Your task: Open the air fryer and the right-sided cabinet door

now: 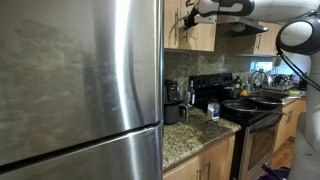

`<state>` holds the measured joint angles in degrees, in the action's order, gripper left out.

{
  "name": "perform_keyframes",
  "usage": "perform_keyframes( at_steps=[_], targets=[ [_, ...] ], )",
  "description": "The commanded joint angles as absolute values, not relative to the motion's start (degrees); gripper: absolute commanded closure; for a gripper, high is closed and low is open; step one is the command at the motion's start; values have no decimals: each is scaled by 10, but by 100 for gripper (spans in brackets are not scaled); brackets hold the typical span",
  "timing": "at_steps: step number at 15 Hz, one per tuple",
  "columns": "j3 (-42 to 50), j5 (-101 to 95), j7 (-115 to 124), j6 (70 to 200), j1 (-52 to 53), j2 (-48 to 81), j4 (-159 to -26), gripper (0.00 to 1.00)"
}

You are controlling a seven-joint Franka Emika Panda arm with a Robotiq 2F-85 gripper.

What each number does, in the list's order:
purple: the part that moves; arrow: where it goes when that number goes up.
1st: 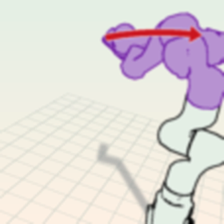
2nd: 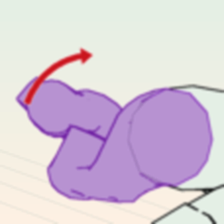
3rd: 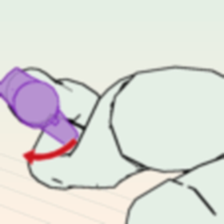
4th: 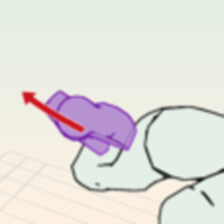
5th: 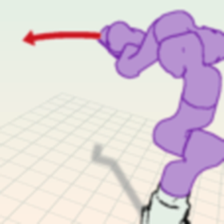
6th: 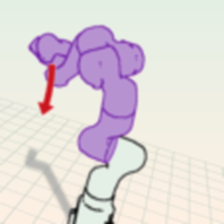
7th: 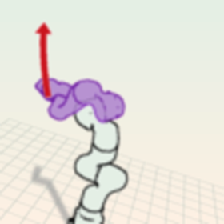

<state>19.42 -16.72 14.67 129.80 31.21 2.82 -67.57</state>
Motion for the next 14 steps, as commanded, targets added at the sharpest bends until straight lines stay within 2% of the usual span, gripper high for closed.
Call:
perform_keyframes(
  at_steps=[1,6,12,13,14],
  targets=[
    [205,-319,245,1204,356,-26,-676,100],
    [140,-514,452,1018,404,-73,-702,100],
    [62,-665,658,821,425,-161,-816,100],
    [-24,-657,673,795,335,-171,-827,100],
    [-44,-655,693,753,322,-189,-840,100]
  ],
)
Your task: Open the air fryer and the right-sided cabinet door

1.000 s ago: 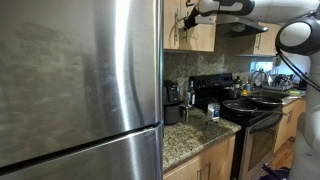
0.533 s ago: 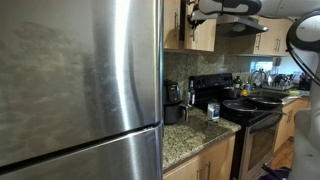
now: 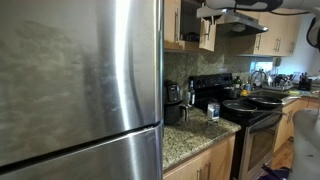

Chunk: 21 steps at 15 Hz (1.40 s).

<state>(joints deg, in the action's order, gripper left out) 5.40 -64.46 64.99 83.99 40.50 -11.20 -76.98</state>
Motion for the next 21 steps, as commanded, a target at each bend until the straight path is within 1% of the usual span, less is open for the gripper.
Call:
perform_keyframes(
  at_steps=[1,3,5,6,7,8,9,10,11,12,15,16,17,19,20,21],
  targets=[
    [-72,-645,708,714,292,-213,-852,100],
    [-116,-620,734,650,237,-266,-879,100],
    [-133,-596,763,608,198,-327,-911,100],
    [-127,-579,773,623,194,-367,-937,74],
    [-78,-585,760,683,276,-411,-973,71],
    [-69,-590,733,701,285,-445,-1002,65],
    [-55,-589,720,728,299,-482,-1032,56],
    [-56,-558,688,780,254,-499,-1041,49],
    [-38,-546,671,818,260,-505,-1044,40],
    [-21,-530,649,862,255,-506,-1040,33],
    [14,-453,587,991,236,-467,-1019,8],
    [-11,-440,594,973,184,-498,-1034,26],
    [-4,-423,580,1003,178,-488,-1034,16],
    [-3,-418,577,1018,173,-471,-1032,1],
    [4,-378,542,980,171,-442,-1007,2],
    [15,-346,503,991,167,-418,-995,0]
  ],
)
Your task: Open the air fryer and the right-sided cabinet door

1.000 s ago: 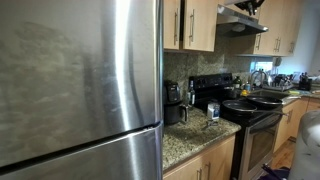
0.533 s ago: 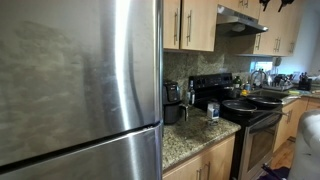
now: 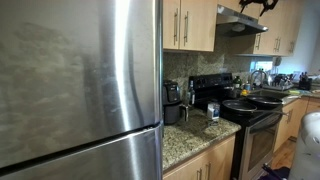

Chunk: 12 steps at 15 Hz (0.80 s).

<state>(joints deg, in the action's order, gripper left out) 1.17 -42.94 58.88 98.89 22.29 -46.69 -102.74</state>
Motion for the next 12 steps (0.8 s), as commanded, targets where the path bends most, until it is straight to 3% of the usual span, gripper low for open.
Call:
perform_keyframes(
  at_steps=[1,8,9,12],
  targets=[
    [14,-312,469,995,150,-396,-978,0],
    [-53,-175,254,913,57,-185,-771,0],
    [-49,-167,292,969,46,-243,-853,0],
    [-67,-177,273,939,43,-190,-795,0]
  ],
)
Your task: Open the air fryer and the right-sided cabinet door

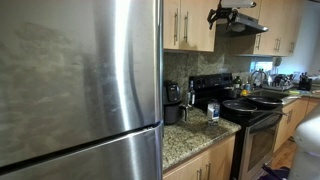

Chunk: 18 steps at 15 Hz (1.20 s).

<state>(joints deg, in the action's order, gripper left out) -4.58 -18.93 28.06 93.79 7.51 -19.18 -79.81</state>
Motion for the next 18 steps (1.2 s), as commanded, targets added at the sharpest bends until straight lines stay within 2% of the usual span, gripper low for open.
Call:
perform_keyframes(
  at_steps=[1,6,9,10,18],
  targets=[
    [-64,-184,246,945,42,-179,-792,0],
    [-69,-161,106,1010,59,-114,-746,0],
    [-76,-158,112,1074,58,-73,-706,0],
    [-70,-174,125,1057,66,-107,-754,0],
    [-60,-164,76,1135,64,-27,-682,0]
  ],
)
